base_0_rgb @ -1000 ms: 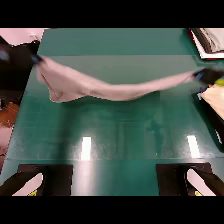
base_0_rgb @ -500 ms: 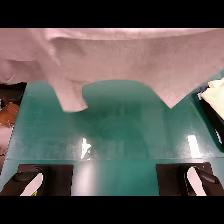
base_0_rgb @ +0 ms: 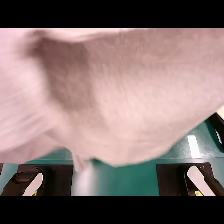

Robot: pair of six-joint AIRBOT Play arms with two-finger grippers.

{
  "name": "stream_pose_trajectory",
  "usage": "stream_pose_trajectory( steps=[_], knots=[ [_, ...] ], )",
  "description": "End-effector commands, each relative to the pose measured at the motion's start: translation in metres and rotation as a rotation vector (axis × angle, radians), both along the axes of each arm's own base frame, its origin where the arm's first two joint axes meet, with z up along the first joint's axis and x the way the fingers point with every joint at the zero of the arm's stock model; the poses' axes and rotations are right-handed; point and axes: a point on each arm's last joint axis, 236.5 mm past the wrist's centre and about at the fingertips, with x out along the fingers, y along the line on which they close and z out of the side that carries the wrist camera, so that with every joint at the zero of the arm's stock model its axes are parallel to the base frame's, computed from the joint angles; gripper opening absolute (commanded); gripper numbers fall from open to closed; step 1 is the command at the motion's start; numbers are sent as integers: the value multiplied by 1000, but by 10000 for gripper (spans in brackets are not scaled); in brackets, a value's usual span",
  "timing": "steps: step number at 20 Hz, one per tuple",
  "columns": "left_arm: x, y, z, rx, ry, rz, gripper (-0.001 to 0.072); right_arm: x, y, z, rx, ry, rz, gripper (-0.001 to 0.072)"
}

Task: Fold the shirts.

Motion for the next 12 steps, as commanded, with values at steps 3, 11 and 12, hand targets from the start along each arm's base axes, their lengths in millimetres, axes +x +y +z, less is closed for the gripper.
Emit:
stream_pose_trajectory(
  steps=[3, 11, 12],
  knots=[
    [110, 1, -203, 3, 629, -37, 21, 42, -24, -143, 230, 543, 55, 9],
    [199, 8, -394, -6, 1011, -33, 22, 99, -2, -360, 40, 1090, 114, 9],
    [211, 11, -402, -16, 1005, -14, 21, 115, 0, -374, 26, 1063, 112, 9]
  ],
)
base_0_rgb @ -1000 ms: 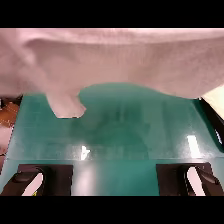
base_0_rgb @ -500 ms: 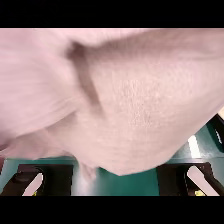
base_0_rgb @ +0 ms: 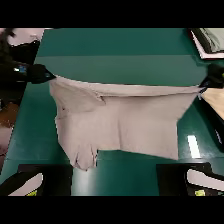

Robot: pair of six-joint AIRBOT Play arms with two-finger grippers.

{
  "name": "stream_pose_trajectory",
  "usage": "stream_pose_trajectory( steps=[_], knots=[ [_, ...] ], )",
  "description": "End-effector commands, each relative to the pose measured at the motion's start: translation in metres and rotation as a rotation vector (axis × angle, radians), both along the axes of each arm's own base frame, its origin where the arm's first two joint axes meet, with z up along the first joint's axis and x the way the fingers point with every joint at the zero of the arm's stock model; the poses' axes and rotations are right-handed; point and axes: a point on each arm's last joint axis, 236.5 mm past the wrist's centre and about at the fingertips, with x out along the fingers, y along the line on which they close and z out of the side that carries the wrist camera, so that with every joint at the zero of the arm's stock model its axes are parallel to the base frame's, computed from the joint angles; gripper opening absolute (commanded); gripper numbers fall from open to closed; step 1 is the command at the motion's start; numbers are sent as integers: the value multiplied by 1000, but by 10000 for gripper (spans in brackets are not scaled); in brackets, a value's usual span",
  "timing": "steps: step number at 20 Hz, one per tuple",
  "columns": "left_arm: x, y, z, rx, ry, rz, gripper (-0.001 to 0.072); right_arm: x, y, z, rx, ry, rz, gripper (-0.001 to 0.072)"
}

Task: Fold the shirts.

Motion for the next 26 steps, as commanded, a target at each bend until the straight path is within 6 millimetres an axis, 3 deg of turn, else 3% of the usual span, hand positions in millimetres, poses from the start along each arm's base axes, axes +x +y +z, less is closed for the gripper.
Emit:
stream_pose_trajectory(
  steps=[1, 3, 6, 8, 10, 14, 18, 21, 26],
  knots=[
    [40, 9, -51, 18, 16, 31, 22, 41, 6, -68, -90, 12, 45, 9],
    [67, 18, -57, 32, -48, 80, 22, 68, 8, -79, -100, -62, 35, 9],
    [105, 37, -50, 43, -172, 185, 22, 104, 6, -79, -117, -190, 8, 9],
    [121, 47, -46, 49, -228, 234, 22, 118, 3, -73, -126, -254, -7, 9],
    [127, 50, -56, 66, -228, 237, 22, 119, 3, -73, -127, -260, -8, 9],
    [104, 54, -95, 206, -111, 111, 22, 94, 18, -83, -110, -150, 44, 9],
    [47, 69, -138, 368, 131, -40, 22, 68, 40, -103, -95, -41, 102, 9],
    [20, 81, -150, 433, 244, -92, 22, 42, 57, -133, -81, 51, 142, 9],
    [9, 81, -153, 423, 300, -86, 23, 22, 73, -161, -75, 109, 179, 13]
  ],
)
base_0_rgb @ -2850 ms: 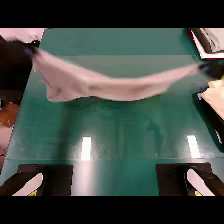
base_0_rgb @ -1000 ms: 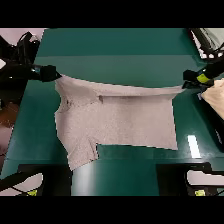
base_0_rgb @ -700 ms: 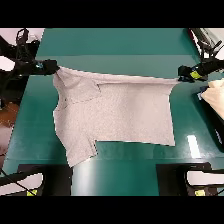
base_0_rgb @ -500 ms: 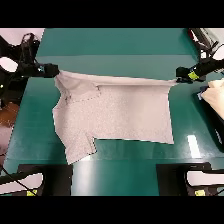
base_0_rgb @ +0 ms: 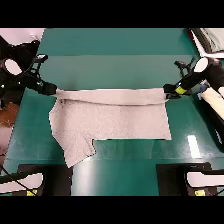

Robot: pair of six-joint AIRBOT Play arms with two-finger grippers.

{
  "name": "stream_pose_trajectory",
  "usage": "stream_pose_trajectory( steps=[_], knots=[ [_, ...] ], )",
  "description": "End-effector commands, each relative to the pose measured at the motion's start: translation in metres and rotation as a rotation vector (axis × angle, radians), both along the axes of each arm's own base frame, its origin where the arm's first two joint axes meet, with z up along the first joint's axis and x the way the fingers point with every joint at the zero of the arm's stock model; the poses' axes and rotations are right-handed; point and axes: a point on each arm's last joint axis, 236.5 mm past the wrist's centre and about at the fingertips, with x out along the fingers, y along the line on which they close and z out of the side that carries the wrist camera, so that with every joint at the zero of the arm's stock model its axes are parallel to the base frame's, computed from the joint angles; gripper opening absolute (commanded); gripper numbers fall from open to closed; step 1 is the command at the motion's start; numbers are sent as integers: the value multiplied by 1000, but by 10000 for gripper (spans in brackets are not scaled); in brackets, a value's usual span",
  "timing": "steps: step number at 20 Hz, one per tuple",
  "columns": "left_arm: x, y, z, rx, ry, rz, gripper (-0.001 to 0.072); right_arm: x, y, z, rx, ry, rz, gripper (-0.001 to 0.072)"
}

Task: Fold the shirts.

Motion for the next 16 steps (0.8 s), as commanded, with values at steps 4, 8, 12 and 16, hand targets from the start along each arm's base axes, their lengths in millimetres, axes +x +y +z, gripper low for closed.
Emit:
stream_pose_trajectory(
  steps=[4, 8, 12, 16],
  knots=[
    [-26, 11, -8, 31, 124, 71, 23, -20, 25, -12, 101, 71, -9, 402],
    [-56, 31, 3, 80, 198, 159, 457, -22, 22, 12, 164, 34, -10, 402],
    [-87, 31, 12, 62, 174, 209, 496, -15, 8, 43, 153, -75, -43, 402],
    [-150, 8, -7, -33, 222, 295, 496, -10, 0, 64, 145, -162, -48, 402]
  ],
)
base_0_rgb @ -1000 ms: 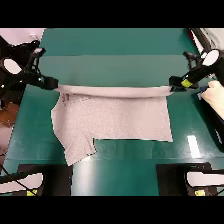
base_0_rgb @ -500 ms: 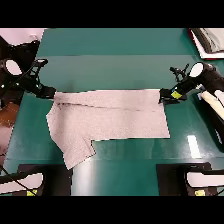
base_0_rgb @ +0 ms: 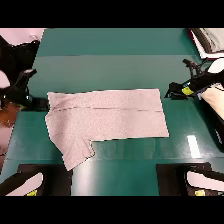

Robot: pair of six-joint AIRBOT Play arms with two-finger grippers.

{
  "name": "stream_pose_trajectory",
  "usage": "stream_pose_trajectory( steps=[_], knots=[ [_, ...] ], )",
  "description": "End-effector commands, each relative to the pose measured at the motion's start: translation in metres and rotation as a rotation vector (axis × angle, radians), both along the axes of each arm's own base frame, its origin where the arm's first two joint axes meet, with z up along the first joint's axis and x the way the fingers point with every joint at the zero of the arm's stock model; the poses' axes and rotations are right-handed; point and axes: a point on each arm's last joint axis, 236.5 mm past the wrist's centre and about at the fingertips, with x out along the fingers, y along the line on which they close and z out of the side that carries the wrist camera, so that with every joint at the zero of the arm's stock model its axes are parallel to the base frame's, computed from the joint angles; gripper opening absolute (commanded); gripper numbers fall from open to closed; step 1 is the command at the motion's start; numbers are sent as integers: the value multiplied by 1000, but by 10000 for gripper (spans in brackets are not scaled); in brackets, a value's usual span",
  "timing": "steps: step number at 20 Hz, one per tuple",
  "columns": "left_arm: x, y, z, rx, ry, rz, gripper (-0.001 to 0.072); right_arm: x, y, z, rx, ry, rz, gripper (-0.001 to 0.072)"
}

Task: Fold the shirts.

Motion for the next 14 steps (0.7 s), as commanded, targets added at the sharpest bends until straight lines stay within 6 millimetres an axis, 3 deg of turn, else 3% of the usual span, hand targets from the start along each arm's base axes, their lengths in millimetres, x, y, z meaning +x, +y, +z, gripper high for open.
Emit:
stream_pose_trajectory(
  steps=[1, 4, 7, 10, 14],
  knots=[
    [-58, -27, -21, -115, 39, 98, 497, 6, -5, 18, -5, -79, -11, 402],
    [-120, -63, -46, -257, 157, 140, 496, 8, -5, 20, -6, -89, -10, 401],
    [-162, -74, -65, -295, 262, 161, 496, 10, -5, 20, -8, -99, -10, 401],
    [-173, -77, -76, -305, 303, 192, 496, 10, -5, 20, -11, -105, 2, 401],
    [-160, -76, -83, -305, 243, 220, 496, 12, -5, 21, -12, -112, 0, 401]
  ],
)
